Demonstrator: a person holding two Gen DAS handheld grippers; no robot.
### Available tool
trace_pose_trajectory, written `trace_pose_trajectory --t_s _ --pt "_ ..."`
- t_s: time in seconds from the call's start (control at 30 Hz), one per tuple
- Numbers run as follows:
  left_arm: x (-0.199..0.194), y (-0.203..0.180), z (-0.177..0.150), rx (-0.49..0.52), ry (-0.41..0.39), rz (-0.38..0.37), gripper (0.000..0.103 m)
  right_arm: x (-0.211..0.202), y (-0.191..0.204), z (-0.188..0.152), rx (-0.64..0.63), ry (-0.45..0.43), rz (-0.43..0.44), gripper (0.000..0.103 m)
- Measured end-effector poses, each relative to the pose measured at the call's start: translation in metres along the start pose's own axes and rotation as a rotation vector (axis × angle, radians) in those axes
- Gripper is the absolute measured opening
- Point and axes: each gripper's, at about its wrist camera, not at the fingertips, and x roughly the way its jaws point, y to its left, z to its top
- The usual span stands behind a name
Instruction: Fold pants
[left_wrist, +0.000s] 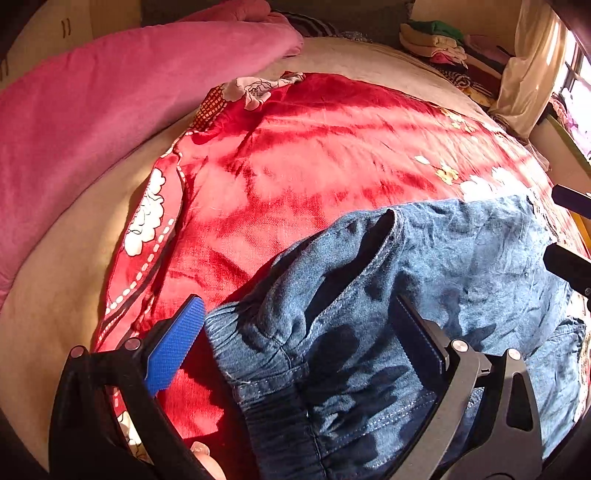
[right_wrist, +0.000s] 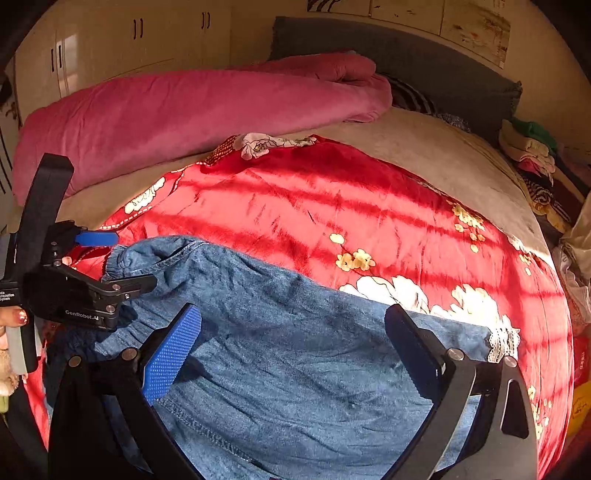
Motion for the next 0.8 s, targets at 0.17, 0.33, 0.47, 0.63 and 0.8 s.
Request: trace_pose_trajectory --t_s 0.17,0.33,0.47,0.63,0.8 --pt "0.014 0.007 0.004 -0.007 0.014 -0.028 0.053 0.025 0.005 0.007 -0.070 0.029 0.020 0.099" --pt "0.012 0.008 0.007 0.000 -0.005 -0.133 0.006 0.044 0.012 0.018 -0.141 0.048 0.061 0.099" --pt "-0.003 0.005 0.004 0.042 -0.052 -0.159 0.001 0.056 0.022 0.024 -0.224 0.066 0.096 0.099" --pt "-0.031 0.002 -0.002 0.073 -0.116 -0.200 0.001 0.074 0.036 0.028 -0.334 0.110 0.162 0.099" --pt "-0.057 -0.006 -0.009 0.123 -0.154 -0.215 0.001 0.082 0.052 0.030 -0.439 0.139 0.249 0.098"
